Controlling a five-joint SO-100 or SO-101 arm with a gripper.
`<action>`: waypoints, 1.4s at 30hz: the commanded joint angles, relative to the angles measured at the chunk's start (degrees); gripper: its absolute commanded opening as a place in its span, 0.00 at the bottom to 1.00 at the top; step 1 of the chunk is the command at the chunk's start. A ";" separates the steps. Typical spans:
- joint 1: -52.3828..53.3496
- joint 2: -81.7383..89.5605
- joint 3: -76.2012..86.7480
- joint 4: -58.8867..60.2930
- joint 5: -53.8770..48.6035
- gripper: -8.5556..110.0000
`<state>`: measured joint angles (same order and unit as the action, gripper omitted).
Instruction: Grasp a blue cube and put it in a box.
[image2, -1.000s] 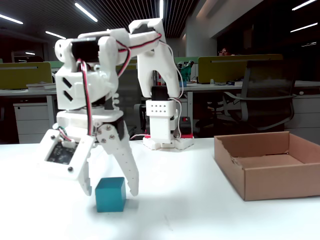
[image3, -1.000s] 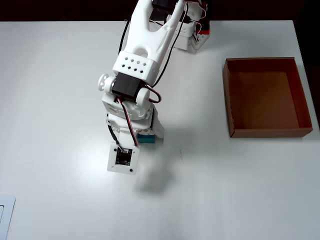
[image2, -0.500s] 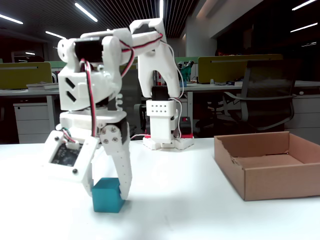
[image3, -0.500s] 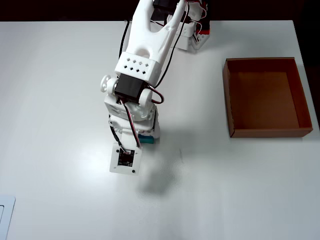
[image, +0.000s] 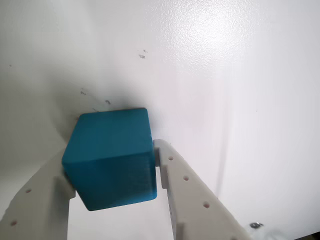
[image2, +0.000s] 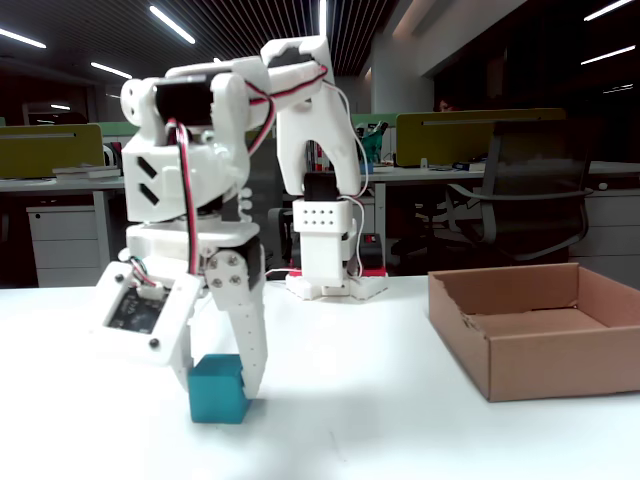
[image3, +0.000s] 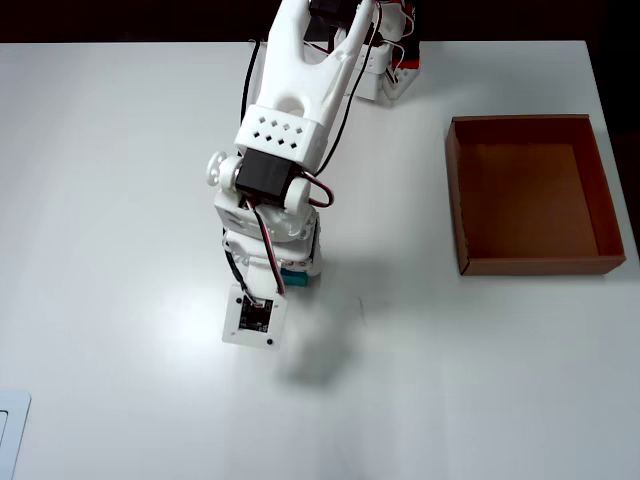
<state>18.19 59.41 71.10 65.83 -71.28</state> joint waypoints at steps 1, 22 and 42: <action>-0.79 5.36 -0.26 -0.18 0.44 0.19; -14.85 27.25 2.90 9.93 14.68 0.19; -40.52 36.12 0.88 20.57 34.63 0.19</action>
<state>-19.78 91.58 74.36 85.87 -38.32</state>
